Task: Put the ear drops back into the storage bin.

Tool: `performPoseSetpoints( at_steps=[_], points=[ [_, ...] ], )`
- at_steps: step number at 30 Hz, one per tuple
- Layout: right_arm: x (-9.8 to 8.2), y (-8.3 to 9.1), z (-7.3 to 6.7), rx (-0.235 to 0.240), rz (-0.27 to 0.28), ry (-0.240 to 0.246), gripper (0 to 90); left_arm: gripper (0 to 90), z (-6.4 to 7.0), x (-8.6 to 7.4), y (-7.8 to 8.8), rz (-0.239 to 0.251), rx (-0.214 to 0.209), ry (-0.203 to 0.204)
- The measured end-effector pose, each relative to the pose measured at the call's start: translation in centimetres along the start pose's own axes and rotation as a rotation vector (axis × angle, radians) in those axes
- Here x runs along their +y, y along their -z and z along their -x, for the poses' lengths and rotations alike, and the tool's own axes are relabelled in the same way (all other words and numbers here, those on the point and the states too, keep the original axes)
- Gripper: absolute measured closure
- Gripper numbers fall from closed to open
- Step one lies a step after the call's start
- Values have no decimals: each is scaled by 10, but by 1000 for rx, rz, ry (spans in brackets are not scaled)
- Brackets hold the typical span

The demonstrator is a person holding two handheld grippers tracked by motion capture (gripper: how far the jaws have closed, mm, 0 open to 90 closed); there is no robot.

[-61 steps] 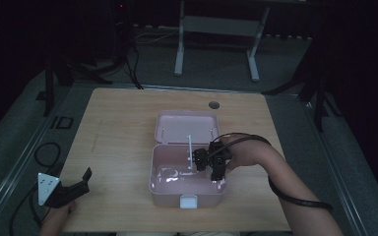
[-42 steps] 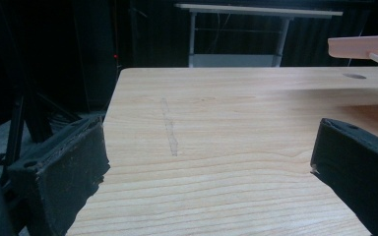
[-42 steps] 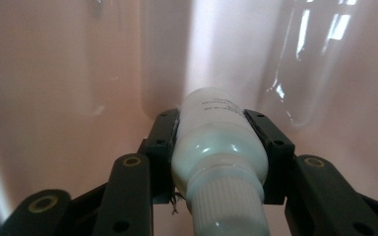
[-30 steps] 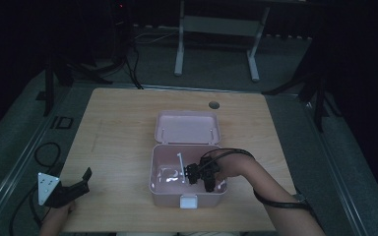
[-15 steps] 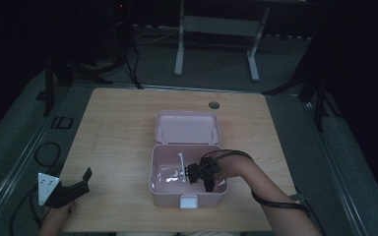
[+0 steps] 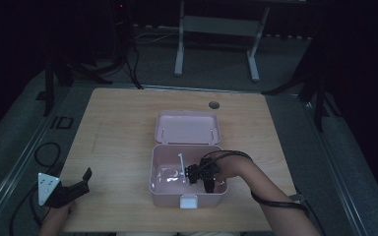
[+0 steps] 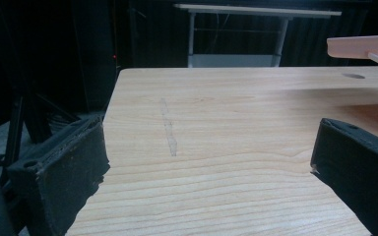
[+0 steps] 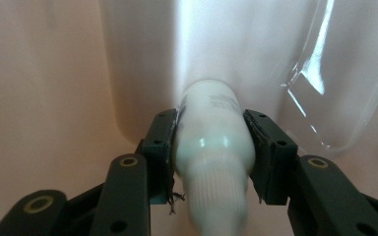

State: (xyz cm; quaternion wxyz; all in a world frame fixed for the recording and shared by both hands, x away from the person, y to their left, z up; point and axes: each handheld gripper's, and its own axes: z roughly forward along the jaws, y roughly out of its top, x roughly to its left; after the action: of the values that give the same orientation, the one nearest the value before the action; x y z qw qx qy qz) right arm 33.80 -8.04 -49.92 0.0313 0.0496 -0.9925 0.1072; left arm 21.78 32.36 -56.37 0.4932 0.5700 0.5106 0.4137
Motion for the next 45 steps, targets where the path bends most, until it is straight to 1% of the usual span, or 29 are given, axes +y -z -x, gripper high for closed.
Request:
performPoseSetpoints(
  at_steps=[5, 10, 13, 21, 23, 27, 30, 31, 32, 33, 34, 35, 36, 39, 41, 42, 44, 45],
  points=[
    [-2, 7, -2, -11, 17, -5, 545, 9, 0, 0, 0, -1, 0, 0],
    [-7, 21, -5, -24, 35, 0, 538, 10, 0, 0, 0, -1, 2, 0],
    [-8, 30, -6, -43, 48, -10, 534, 9, 0, 0, 0, -2, 1, 1],
    [-18, 55, -8, -85, 104, -27, 491, 10, 0, 0, 0, -2, 2, 1],
    [-20, 61, -11, -96, 113, -23, 489, 10, 1, 0, 0, -3, 3, -5],
    [-24, 68, -13, -100, 124, -20, 484, 9, 1, 0, 0, -3, 3, -2],
    [-32, 79, -17, -112, 161, -36, 475, 9, 1, 0, 0, -3, 4, -2],
    [-35, 81, -17, -115, 173, -38, 459, 10, 1, 0, 0, -3, 4, -2],
    [-35, 81, -17, -115, 173, -38, 459, 10, 1, 0, 0, -3, 4, -2],
    [-37, 84, -18, -116, 179, -48, 430, 10, 0, 0, 0, -3, 4, -3],
    [-44, 91, -17, -129, 207, -66, 392, 9, 0, 0, 0, -3, 4, -1],
    [-44, 91, -17, -129, 207, -66, 392, 9, 0, 0, 0, -3, 3, -1],
    [-48, 94, -17, -130, 217, -77, 374, 10, 0, 0, 0, -2, 3, 0],
    [-59, 101, -14, -128, 256, -106, 300, 10, 0, 0, 0, -3, 4, -2],
    [-67, 105, -13, -121, 279, -135, 271, 10, 0, 0, 0, -4, 4, -3],
    [-75, 107, -12, -133, 295, -147, 242, 9, 0, 0, 0, -4, 4, -3],
    [-75, 107, -12, -133, 295, -147, 242, 10, 0, 0, 0, -4, 4, -4],
    [-88, 108, -10, -142, 307, -188, 220, 9, 1, 0, 0, -2, 4, -3]
  ],
)
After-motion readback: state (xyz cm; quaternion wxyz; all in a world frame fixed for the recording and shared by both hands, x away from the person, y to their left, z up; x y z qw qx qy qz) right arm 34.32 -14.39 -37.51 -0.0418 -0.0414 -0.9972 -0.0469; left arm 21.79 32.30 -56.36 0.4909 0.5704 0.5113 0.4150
